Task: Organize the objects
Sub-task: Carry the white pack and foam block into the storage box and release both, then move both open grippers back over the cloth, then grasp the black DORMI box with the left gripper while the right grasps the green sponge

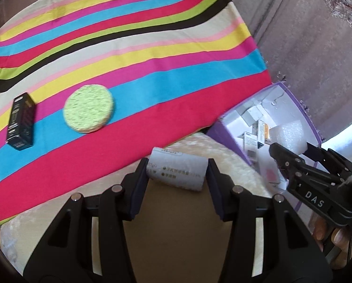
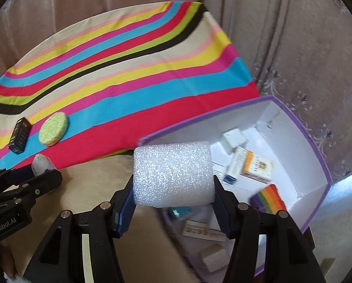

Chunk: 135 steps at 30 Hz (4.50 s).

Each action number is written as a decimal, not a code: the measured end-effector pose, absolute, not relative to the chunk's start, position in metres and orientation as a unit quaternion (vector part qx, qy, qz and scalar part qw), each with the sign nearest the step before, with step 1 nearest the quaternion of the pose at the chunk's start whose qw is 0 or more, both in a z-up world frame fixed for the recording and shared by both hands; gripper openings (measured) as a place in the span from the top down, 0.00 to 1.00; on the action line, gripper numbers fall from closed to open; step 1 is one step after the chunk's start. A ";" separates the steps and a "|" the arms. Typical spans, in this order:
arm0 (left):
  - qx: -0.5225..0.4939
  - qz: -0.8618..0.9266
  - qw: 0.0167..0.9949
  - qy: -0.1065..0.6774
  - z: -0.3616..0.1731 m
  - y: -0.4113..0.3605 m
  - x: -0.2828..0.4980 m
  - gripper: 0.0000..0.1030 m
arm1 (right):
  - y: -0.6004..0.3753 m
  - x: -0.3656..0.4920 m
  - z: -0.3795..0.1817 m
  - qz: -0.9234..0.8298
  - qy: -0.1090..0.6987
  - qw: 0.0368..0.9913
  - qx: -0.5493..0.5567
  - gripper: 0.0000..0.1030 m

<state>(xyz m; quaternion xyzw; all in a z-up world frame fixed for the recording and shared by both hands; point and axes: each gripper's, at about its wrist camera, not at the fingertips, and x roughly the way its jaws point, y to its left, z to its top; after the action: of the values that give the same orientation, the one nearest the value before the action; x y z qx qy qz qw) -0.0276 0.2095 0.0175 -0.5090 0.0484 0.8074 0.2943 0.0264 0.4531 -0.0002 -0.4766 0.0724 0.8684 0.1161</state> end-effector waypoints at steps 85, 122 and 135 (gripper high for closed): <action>-0.469 0.875 0.110 -0.053 0.017 0.055 -0.115 0.28 | 0.322 -0.035 0.027 0.897 -0.015 -0.049 -0.440 0.13; -0.490 0.867 0.078 -0.042 -0.030 0.035 -0.167 0.58 | 0.246 -0.154 -0.051 0.858 -0.057 -0.069 -0.506 0.14; -0.474 0.878 0.064 -0.027 -0.026 0.039 -0.160 0.58 | 0.251 -0.149 -0.048 0.865 -0.039 -0.081 -0.494 0.21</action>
<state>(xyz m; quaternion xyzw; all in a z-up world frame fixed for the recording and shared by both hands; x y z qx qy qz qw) -0.1597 0.0386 -0.0255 -0.4739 -0.0272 0.8779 0.0638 -0.1491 0.2506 -0.0479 -0.4943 -0.0387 0.8646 -0.0814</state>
